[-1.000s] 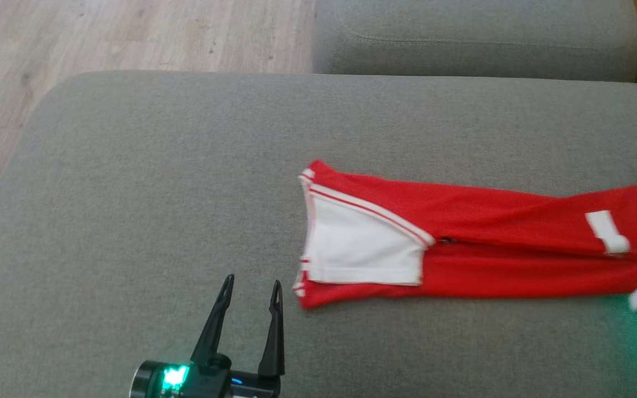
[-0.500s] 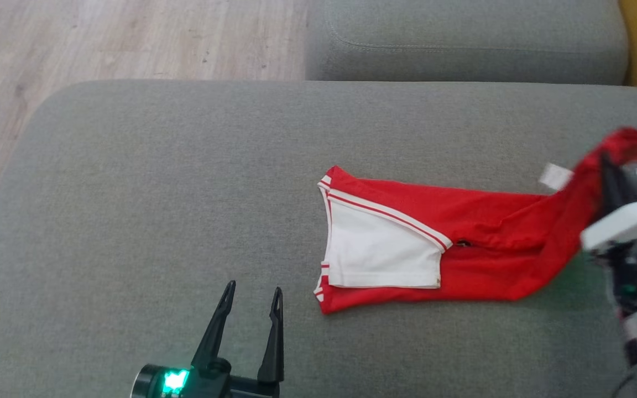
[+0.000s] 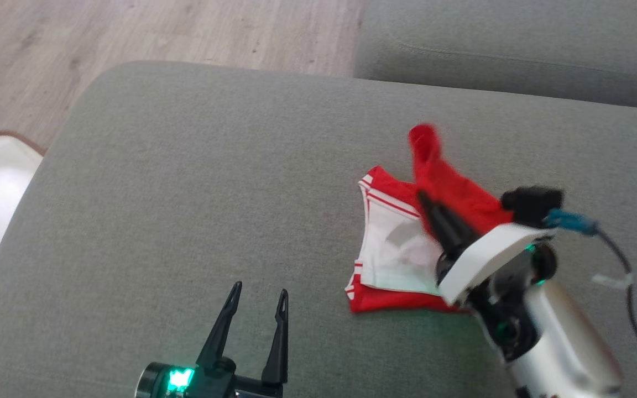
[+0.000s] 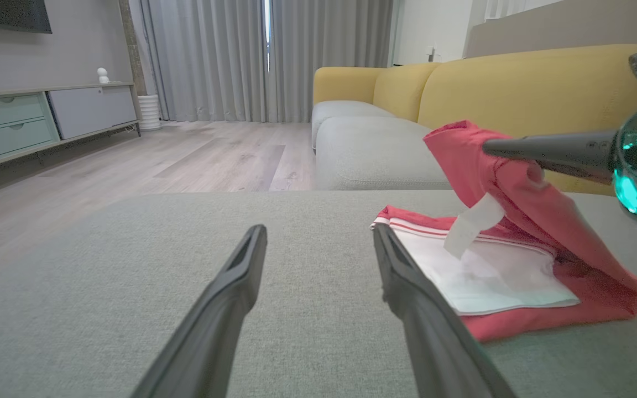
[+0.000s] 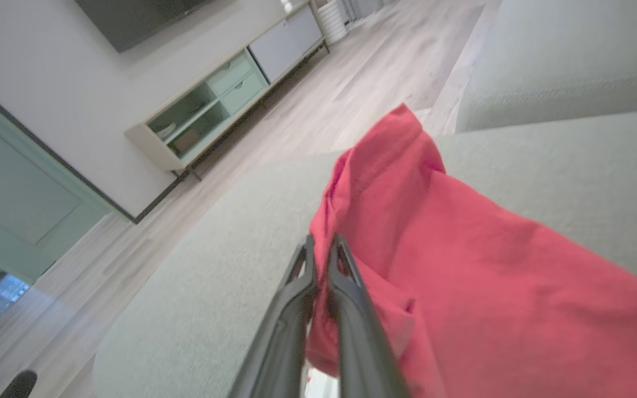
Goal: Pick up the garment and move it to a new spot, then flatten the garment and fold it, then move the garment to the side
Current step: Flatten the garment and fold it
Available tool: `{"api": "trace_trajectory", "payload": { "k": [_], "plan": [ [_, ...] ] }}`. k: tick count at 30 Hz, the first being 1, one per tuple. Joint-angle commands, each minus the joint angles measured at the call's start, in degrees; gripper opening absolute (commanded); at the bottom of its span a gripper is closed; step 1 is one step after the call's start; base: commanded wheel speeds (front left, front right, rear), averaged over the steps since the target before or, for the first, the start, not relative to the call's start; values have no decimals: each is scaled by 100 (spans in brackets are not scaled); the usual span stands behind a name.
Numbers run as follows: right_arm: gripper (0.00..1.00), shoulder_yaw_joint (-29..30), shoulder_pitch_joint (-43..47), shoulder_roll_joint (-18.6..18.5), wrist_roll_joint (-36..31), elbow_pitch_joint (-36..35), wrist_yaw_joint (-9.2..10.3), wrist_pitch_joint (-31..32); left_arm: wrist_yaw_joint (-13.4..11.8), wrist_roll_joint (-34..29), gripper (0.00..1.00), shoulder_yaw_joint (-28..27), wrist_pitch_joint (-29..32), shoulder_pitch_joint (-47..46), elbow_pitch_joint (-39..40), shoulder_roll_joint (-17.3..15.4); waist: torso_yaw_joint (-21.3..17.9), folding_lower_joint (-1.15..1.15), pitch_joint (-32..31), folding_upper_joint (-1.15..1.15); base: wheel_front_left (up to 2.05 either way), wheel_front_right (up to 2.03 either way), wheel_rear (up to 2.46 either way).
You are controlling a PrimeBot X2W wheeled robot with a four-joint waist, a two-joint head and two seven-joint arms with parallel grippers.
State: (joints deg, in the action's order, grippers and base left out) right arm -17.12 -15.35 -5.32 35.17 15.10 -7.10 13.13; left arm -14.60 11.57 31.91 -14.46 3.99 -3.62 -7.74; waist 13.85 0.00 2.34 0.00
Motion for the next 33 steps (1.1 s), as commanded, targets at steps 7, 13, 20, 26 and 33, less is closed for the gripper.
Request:
{"api": "trace_trajectory", "payload": {
  "k": [7,13,20,26,33],
  "plan": [
    [100,-580,63,191,-103,-174,-39,-93,54,-70,100,-255,-53,-187,100,125,99,0,40,0,0,0,0],
    [100,-264,141,118,-416,-254,-39,-838,48,-55,100,-395,-53,-95,94,144,-172,0,-209,0,0,0,0],
    [100,232,488,-274,-1189,-196,-39,-2058,-44,66,100,-682,-53,68,196,188,-650,0,-494,0,0,0,0],
    [100,624,1125,-531,-1632,-128,-39,-2760,-104,118,100,-872,-53,226,244,226,-924,0,-732,0,0,0,0],
    [100,877,2166,-642,-1918,-560,-39,-2811,-143,151,100,-1143,-53,621,238,275,-1140,0,-946,0,0,0,0]
  ]
}}
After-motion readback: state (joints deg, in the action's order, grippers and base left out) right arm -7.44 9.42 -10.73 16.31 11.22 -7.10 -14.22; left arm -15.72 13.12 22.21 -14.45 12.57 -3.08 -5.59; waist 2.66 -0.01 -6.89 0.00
